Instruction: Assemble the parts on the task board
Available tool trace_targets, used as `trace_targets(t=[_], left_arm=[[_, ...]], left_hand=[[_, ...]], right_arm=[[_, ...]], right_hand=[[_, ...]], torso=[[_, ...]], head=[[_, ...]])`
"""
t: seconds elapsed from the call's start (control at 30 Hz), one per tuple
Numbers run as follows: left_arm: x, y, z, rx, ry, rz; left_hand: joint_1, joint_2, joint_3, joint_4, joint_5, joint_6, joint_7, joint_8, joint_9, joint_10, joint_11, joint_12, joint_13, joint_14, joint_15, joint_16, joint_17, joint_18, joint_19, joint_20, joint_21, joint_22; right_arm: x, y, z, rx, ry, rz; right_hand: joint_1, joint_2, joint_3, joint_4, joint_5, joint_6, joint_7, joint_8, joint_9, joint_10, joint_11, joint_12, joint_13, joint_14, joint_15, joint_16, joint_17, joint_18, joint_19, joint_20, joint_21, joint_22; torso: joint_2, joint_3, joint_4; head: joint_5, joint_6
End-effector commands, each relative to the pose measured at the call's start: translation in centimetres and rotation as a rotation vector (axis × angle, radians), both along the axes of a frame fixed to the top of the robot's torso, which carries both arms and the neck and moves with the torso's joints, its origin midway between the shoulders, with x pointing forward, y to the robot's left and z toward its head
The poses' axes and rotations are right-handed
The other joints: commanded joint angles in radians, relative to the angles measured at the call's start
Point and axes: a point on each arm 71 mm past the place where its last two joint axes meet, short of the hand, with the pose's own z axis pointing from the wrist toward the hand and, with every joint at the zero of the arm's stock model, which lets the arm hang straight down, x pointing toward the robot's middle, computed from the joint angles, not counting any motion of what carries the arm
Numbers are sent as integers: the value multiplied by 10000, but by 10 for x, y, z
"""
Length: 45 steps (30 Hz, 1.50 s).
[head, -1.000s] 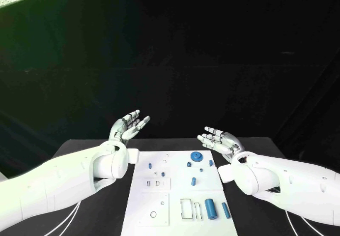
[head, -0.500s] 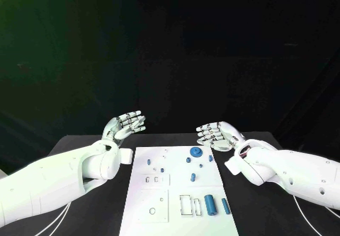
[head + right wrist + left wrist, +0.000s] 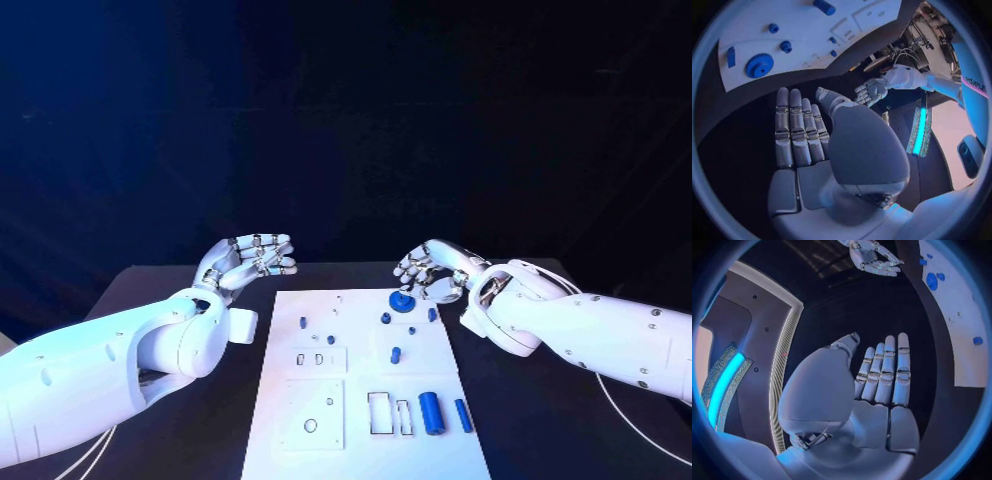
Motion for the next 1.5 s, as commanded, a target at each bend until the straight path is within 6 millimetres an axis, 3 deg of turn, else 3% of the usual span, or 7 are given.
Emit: trace_targets(t=[0.03,0.1,0.17,0.33,0.47,1.1,1.5], left_arm=[[-8,-8,6,65,-94,-899],[-12,-9,8,33,-88,-1096],[-17,-11,11,2,-88,-1350],[-27,-14,16,-41,-59,-1840],[-32,-16,20,-70,-61,-2090],[-37,-17,27,-77,-192,-2268],[-36,-14,27,-53,-173,-2239]], left_hand=[[-202,-421,676,-162,10,383,-13,98,124,793,-233,-155,15,799,-383,1909,1655,68,679,-448,1563,887],[-325,-469,857,-213,4,391,-46,73,157,873,-243,-217,28,779,-449,2842,2297,60,581,-514,2218,1323],[-421,-525,993,-249,4,407,-79,68,193,985,-296,-194,59,727,-492,3614,2782,64,563,-563,2833,1727],[-669,-657,1368,-317,-7,412,-108,81,318,1086,-328,-149,142,323,-524,4890,3502,95,369,-593,4506,2836],[-765,-696,1502,-354,-13,411,-115,100,383,1111,-335,-112,197,304,-541,5292,3666,112,259,-594,5167,3269],[-865,-721,1630,-399,-15,355,-101,93,442,1042,-324,-116,242,277,-533,5606,3750,125,113,-577,5767,3653],[-887,-705,1652,-396,-14,344,-94,90,451,1030,-318,-116,249,280,-529,5653,3759,127,98,-572,5853,3706]], right_arm=[[0,6,-1,-2313,-306,247],[0,9,0,-2950,-392,360],[0,12,0,-3485,-383,468],[-1,18,0,-4336,-416,640],[-2,22,0,-4708,-445,713],[2,28,-5,-5343,-607,501],[3,32,-5,-5436,-791,447]], right_hand=[[-152,-531,426,118,-72,453,-338,61,323,798,-418,-66,93,1842,-635,1822,2097,169,960,-611,2229,1542],[-236,-627,551,220,-91,487,-401,75,433,793,-468,-63,123,2278,-695,2537,2710,-4,1537,-672,3574,3066],[-321,-763,804,399,-104,437,-450,98,675,785,-568,-44,222,2433,-723,4124,4054,-371,2393,-765,5950,5958],[-423,-843,828,485,-132,287,-517,163,1088,543,-532,-44,334,2671,-711,7928,7556,-900,3395,-723,8686,9533],[-440,-843,827,511,-123,179,-547,193,1338,414,-511,-58,415,2688,-689,9205,8667,-1075,3704,-657,9577,10734],[-509,-817,775,596,-102,58,-607,190,1550,124,-434,-71,476,2726,-617,10040,9370,-1196,3941,-565,10121,11500],[-525,-747,813,655,-46,69,-621,205,1603,127,-431,-48,507,2716,-606,10130,9423,-1213,3973,-547,10196,11610]], torso=[[197,-15,103],[284,-33,143],[350,-50,183],[542,-96,273],[674,-118,331],[954,-177,488],[996,-171,477]], head=[[-90,-37],[-149,-54],[-188,-72],[-280,-73],[-332,-76],[-473,-85],[-450,-102]])
